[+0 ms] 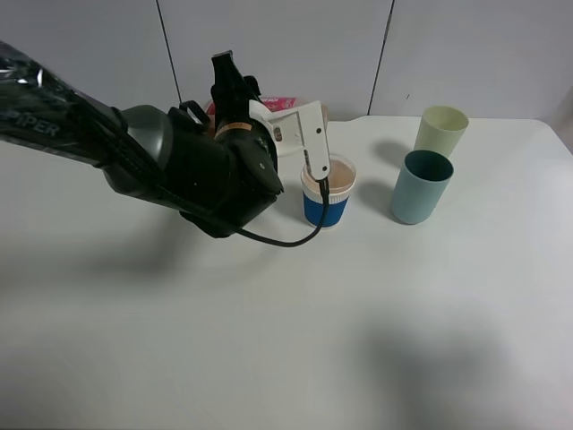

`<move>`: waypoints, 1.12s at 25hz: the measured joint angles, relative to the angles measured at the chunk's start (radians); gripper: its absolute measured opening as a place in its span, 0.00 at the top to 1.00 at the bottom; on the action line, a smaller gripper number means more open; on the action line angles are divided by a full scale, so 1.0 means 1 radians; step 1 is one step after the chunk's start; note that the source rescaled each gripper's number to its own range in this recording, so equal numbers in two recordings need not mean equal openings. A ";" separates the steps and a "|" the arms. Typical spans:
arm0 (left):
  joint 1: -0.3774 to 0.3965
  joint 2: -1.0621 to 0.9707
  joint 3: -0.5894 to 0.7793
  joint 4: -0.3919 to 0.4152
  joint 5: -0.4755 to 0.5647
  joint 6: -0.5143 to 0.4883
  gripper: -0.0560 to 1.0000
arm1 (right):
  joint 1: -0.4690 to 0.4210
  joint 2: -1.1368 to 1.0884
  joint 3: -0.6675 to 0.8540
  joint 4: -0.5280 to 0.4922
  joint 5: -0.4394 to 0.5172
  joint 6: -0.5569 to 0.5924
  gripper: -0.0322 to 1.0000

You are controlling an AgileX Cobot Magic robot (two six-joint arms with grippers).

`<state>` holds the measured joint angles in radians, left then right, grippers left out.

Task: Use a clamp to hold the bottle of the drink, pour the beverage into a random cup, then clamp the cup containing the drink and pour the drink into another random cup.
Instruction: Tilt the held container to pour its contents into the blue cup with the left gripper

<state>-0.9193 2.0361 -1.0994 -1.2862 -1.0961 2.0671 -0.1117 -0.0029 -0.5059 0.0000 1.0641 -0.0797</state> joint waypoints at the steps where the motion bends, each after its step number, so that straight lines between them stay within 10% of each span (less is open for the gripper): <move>1: 0.000 0.008 -0.007 0.000 0.000 0.018 0.90 | 0.000 0.000 0.000 0.000 0.000 0.000 0.00; 28: 0.000 0.037 -0.034 0.055 -0.029 0.196 0.90 | 0.000 0.000 0.000 0.000 0.000 0.000 0.00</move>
<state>-0.9193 2.0731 -1.1336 -1.2312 -1.1247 2.2633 -0.1117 -0.0029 -0.5059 0.0000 1.0641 -0.0797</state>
